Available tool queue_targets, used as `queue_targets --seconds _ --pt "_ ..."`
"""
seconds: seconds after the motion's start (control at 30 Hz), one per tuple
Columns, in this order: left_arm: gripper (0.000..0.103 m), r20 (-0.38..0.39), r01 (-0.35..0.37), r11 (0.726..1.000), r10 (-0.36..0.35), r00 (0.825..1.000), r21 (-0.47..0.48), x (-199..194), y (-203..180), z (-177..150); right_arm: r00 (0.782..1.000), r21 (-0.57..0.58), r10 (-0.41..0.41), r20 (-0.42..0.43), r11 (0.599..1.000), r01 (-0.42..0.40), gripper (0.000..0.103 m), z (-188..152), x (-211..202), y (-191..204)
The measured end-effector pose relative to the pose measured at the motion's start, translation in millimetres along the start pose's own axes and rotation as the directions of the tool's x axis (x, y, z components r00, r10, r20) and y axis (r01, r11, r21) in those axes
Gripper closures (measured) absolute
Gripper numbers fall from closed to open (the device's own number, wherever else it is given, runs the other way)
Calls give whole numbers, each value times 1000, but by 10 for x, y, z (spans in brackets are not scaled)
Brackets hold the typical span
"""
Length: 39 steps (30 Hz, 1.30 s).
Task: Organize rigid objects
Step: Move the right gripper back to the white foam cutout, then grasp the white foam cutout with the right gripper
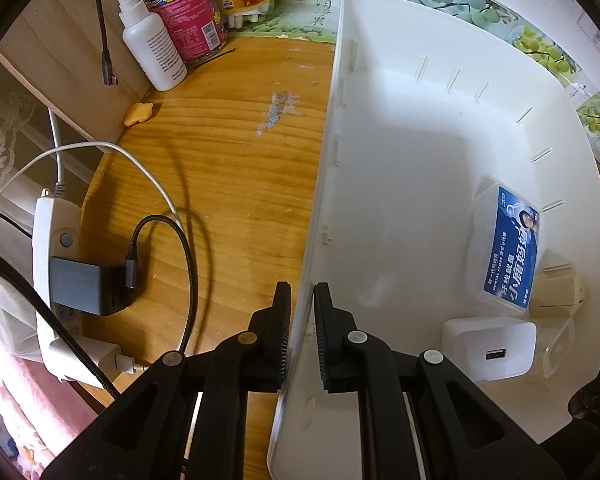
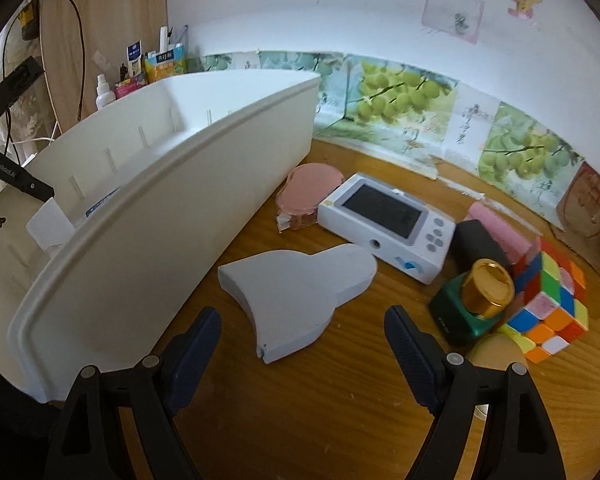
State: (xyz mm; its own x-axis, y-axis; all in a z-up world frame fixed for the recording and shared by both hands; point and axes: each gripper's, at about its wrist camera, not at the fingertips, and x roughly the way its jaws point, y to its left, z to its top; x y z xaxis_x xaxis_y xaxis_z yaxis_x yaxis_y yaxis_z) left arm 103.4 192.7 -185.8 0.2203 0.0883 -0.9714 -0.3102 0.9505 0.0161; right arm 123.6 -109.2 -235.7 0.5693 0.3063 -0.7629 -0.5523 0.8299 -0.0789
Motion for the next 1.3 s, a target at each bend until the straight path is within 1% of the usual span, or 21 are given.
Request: queue_targets --seconds 0.07,0.17,0.37,0.53,0.77,0.93,1.1,1.3 --pt "90 -1 -3 1000 3 1000 1 0 -4 -1 1000 -15 5 2 1000 -5 19 26 21 8" --pt "90 -1 -6 1000 6 1000 2 -2 -6 -4 1000 -44 -9 9 999 9 18 63 53 8" --pt "89 -4 -10 1000 10 1000 0 1 -5 -8 1000 -76 -9 -2 997 9 18 150 160 -14" --pt "89 -10 -16 1000 16 1000 -1 20 -17 2 1000 -104 -5 -10 995 4 16 203 232 1" --pt "89 -18 -17 1000 17 1000 -2 56 -19 18 999 -83 11 -44 996 -15 10 245 333 -36" --pt "89 -23 -17 1000 17 1000 0 76 -28 18 999 -77 16 -47 997 -19 10 263 355 -54" --pt "89 -23 -12 1000 12 1000 -1 92 -22 17 998 -66 36 -49 997 -39 13 262 359 -63" --pt "89 -22 -10 1000 9 1000 -3 87 -15 16 999 -51 26 -44 998 -28 16 244 336 -56"
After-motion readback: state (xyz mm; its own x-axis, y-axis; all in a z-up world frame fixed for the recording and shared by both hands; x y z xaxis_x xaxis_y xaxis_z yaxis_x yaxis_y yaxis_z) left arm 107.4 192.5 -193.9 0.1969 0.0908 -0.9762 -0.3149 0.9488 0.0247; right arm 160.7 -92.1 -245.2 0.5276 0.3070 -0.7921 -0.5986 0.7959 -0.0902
